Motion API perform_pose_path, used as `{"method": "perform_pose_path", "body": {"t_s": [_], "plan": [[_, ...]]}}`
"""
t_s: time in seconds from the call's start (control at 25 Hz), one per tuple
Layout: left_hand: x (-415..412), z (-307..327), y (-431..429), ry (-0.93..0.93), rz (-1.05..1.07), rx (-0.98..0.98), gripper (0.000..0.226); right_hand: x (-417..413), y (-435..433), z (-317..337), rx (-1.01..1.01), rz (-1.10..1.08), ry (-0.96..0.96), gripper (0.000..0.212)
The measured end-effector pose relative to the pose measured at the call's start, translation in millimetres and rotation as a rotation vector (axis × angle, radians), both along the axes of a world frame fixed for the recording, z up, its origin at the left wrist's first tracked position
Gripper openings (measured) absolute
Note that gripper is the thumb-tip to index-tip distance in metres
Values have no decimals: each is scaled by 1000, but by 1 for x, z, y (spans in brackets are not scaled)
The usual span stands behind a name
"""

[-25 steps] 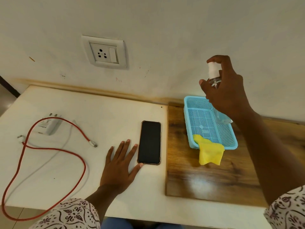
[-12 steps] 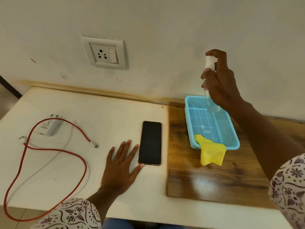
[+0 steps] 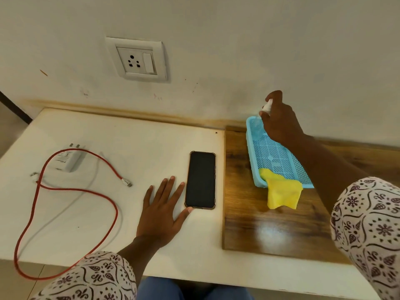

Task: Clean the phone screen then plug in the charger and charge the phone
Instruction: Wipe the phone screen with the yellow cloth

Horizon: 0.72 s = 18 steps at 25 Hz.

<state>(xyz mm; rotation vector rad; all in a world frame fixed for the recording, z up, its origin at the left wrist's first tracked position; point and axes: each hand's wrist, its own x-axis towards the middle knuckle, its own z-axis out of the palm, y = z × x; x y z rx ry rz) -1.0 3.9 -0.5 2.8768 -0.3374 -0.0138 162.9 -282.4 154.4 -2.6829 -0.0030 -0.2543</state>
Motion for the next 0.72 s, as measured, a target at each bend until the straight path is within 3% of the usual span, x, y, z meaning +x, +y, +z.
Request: {"method": "perform_pose_path", "body": {"t_s": [0.2, 0.36, 0.48, 0.64, 0.72], "plan": [[0, -1, 0, 0, -1, 9, 70, 2, -3, -4, -2, -79, 16, 35], [-1, -1, 1, 2, 1, 4, 70, -3, -6, -3, 6, -20, 65, 43], [0, -1, 1, 2, -1, -3, 69, -21, -8, 1, 101, -49, -77, 39], [0, -4, 2, 0, 0, -17, 69, -84, -11, -10, 472, -462, -406, 28], [0, -4, 1, -3, 0, -21, 69, -120, -16, -30, 717, -825, -376, 24]]}}
